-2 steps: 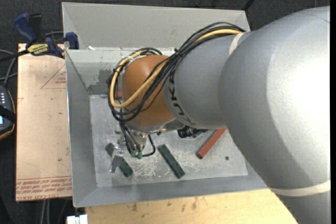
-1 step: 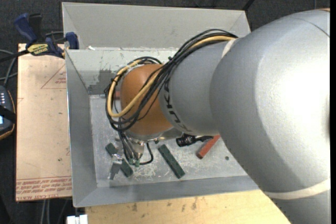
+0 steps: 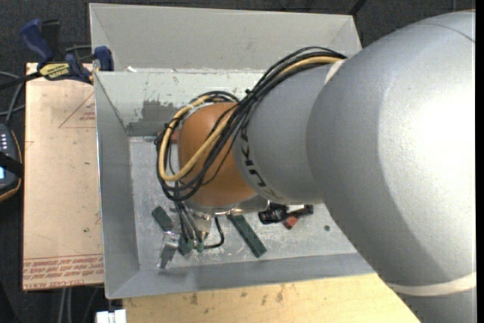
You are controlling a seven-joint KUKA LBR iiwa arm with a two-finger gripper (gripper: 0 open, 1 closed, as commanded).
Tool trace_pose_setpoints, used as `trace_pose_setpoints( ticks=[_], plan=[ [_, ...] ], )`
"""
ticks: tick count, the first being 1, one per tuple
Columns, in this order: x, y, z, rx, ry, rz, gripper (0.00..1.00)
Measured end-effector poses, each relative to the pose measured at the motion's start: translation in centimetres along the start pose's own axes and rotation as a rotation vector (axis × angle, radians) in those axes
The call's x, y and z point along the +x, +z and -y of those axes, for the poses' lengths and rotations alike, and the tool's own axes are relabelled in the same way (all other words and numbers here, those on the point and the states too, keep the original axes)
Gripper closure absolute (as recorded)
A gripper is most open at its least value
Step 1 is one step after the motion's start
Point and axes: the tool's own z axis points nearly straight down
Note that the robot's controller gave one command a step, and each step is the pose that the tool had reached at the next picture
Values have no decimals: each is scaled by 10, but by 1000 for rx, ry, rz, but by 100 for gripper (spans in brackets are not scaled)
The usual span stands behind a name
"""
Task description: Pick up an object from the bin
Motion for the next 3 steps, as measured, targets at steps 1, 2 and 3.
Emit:
trace_pose_setpoints(
  ticks=[1,2,3],
  plan=[
    [-4,24,-5,-5,169,4,0],
    [-1,23,8,-14,162,11,100],
    [-1,23,8,-14,162,11,100]
  ],
)
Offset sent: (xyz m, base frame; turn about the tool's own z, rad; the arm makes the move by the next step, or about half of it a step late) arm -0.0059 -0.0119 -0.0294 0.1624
